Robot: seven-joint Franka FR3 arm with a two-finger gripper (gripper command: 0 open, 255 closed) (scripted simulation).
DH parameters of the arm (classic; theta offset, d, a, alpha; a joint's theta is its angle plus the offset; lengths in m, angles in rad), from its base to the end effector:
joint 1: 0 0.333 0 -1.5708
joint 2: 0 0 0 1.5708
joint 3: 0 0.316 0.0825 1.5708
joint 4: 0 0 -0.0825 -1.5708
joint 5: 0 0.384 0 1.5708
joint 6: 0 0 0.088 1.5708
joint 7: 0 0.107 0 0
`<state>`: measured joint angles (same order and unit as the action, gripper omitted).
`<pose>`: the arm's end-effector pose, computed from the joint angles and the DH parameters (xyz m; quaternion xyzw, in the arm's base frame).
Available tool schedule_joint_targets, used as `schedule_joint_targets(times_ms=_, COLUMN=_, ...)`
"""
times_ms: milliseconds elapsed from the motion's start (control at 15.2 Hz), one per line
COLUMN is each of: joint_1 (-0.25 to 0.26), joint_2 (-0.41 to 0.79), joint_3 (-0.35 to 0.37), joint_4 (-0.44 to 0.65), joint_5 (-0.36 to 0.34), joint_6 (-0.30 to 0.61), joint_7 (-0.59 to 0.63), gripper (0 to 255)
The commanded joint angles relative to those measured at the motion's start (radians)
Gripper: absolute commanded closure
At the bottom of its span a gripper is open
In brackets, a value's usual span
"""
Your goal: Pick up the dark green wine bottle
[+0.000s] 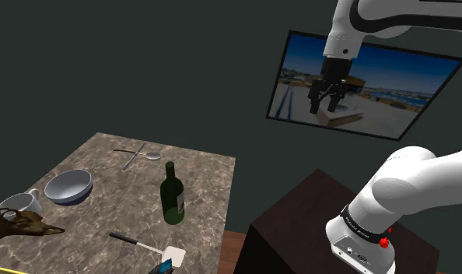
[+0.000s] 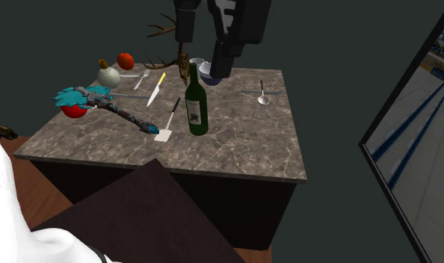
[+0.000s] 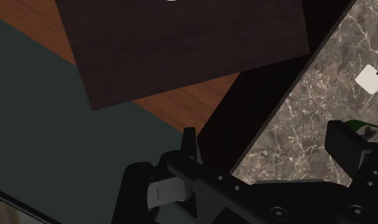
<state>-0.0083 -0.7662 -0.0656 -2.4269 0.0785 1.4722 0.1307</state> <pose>0.2963 -0.0171 0.5442 -0.9895 0.0901 0.0968 0.0583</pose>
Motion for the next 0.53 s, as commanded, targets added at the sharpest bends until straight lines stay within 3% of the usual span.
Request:
schedule_joint_targets(times_ms=0, joint_1=0.0, joint_2=0.0, joint_3=0.0, joint_4=0.0, joint_5=0.0, joint_6=0.0, joint_7=0.0, gripper=0)
schedule_joint_targets(times_ms=462, joint_1=0.059, joint_2=0.116, joint_3=0.125, joint_4=-0.032, joint_5=0.092, joint_6=0.196, joint_7=0.109, gripper=0)
